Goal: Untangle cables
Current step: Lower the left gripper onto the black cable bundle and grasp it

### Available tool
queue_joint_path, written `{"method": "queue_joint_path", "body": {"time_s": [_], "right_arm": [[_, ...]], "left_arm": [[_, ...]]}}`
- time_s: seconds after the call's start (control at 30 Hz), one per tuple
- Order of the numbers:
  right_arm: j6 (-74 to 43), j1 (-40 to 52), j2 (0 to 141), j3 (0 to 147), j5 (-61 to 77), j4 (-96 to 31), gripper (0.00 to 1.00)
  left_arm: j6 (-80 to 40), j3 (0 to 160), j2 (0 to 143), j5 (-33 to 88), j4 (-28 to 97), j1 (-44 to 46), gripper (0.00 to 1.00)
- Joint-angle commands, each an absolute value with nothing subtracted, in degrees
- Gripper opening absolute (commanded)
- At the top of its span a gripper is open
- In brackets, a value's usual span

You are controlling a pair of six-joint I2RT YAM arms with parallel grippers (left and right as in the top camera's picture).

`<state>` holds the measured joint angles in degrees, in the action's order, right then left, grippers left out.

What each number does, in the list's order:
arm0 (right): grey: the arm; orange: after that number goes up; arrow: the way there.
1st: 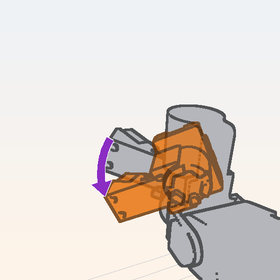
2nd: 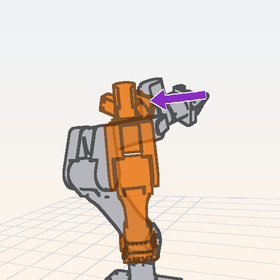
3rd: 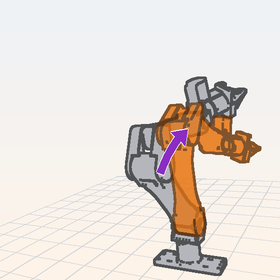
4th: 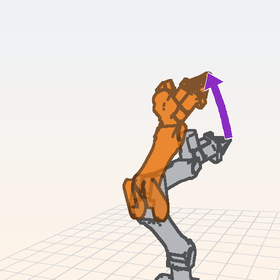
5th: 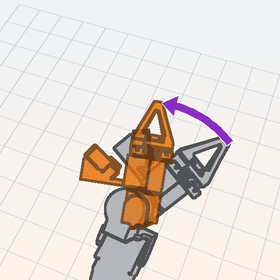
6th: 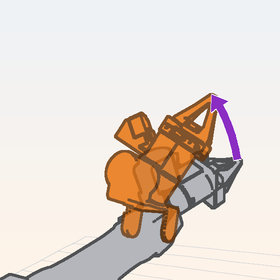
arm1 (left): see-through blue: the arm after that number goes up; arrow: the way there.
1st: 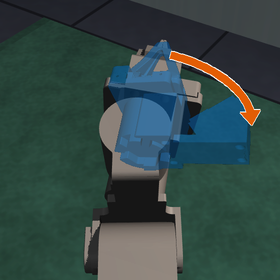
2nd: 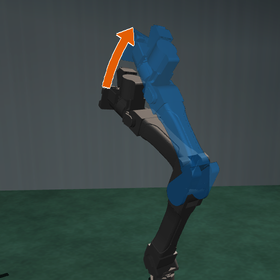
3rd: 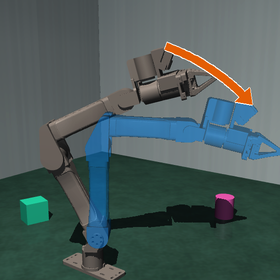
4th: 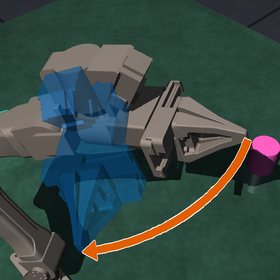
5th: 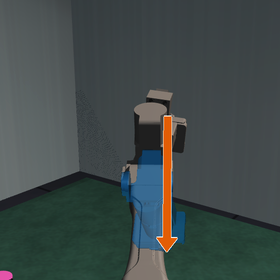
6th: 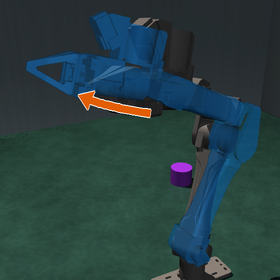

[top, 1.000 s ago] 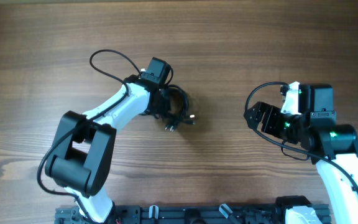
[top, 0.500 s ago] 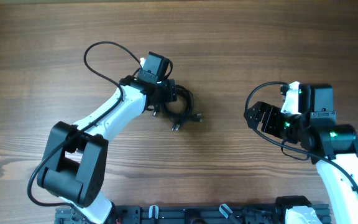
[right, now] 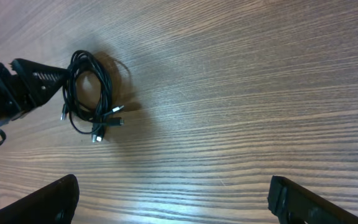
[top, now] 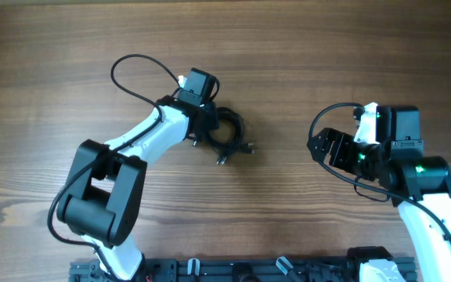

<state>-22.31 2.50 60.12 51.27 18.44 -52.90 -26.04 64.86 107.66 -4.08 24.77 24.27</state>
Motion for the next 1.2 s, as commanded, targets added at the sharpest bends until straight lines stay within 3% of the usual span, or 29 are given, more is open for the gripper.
{"method": "queue_joint_path", "body": {"time_s": [0.0, 0.13, 0.7, 0.97, 1.03, 1.1, 1.17], "right_arm": [[-22.63, 2.28, 60.45, 52.45, 19.35, -52.80, 1.00], [-22.63, 2.28, 60.45, 52.45, 19.35, -52.77, 1.00], [-22.63, 2.28, 60.45, 52.45, 19.35, -52.77, 1.00], [-22.63, 2.28, 60.45, 52.45, 19.35, -52.75, 1.00], [-22.63, 2.28, 60.45, 52.45, 19.38, -52.73, 1.00], [-22.65, 2.28, 60.45, 52.45, 19.38, -52.58, 1.00], [-22.65, 2.28, 60.45, 52.45, 19.40, -52.23, 1.00]], "left_arm": [[-25.78, 64.45, 108.95, -5.23, 24.58, 24.23, 0.56], [-25.78, 64.45, 108.92, -5.21, 24.71, 24.23, 0.50], [-25.76, 64.40, 108.95, -2.66, 27.73, 24.27, 0.48], [-25.78, 64.40, 108.95, -2.66, 27.70, 24.27, 0.29], [-25.78, 64.40, 108.95, -2.66, 27.86, 24.27, 0.21], [-25.78, 64.40, 108.95, -2.35, 28.08, 24.27, 0.06], [-25.76, 64.40, 108.92, -1.28, 28.08, 24.27, 0.04]]}}
